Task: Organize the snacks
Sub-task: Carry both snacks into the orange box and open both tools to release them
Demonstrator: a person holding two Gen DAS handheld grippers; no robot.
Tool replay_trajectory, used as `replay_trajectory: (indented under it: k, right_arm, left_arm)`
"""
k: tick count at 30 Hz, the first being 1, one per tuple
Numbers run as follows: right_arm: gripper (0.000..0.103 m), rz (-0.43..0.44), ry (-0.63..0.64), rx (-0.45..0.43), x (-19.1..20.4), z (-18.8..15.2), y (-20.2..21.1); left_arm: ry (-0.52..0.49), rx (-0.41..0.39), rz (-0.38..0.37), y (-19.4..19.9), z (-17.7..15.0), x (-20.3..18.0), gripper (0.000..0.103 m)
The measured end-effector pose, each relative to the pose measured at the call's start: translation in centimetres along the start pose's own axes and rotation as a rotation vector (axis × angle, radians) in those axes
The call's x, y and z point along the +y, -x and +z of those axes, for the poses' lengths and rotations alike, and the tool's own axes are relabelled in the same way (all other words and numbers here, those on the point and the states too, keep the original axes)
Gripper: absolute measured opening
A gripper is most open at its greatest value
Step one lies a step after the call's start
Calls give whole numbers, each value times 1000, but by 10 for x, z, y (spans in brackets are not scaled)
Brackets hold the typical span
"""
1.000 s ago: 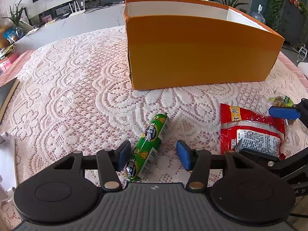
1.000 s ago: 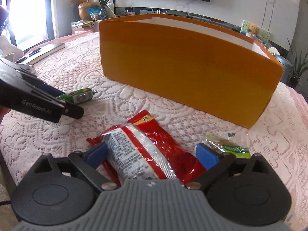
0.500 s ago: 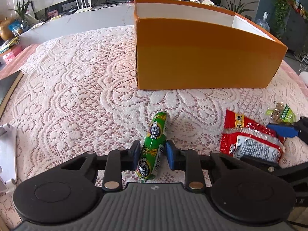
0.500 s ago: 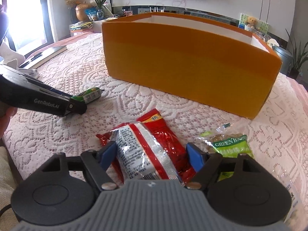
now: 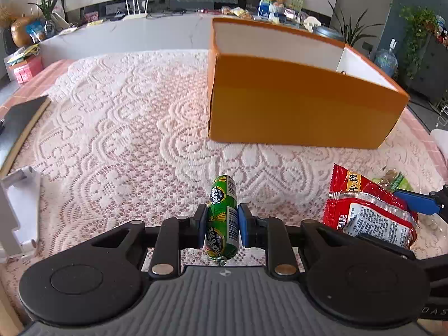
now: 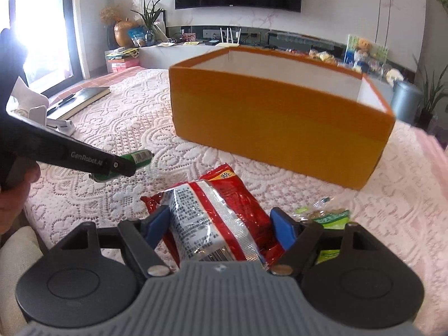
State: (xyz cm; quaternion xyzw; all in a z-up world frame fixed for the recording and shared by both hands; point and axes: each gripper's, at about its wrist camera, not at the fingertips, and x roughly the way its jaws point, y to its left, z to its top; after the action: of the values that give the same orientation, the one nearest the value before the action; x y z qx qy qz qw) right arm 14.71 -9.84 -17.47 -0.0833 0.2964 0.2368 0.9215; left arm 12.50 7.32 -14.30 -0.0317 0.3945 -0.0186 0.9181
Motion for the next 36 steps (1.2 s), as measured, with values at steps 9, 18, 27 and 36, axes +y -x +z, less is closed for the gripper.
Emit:
replay_trajectory:
  k: [9,18,27,36]
  right_arm:
    - [75,-27,11,-85,3,10,42]
    - [75,-57,-9,-174,-6,25,82]
    - [75,-85,-17,-236,-31,60,96]
    - [75,-83,-20,-281,-62,109,89]
  left_arm:
    - [-7,-50,17,33,8,-13,25]
    - [-56,-110,24,59,22,-30,25]
    - [-123,-171,21,69,57,-44,25]
    - [-162,-214,9,66,96,-48,25]
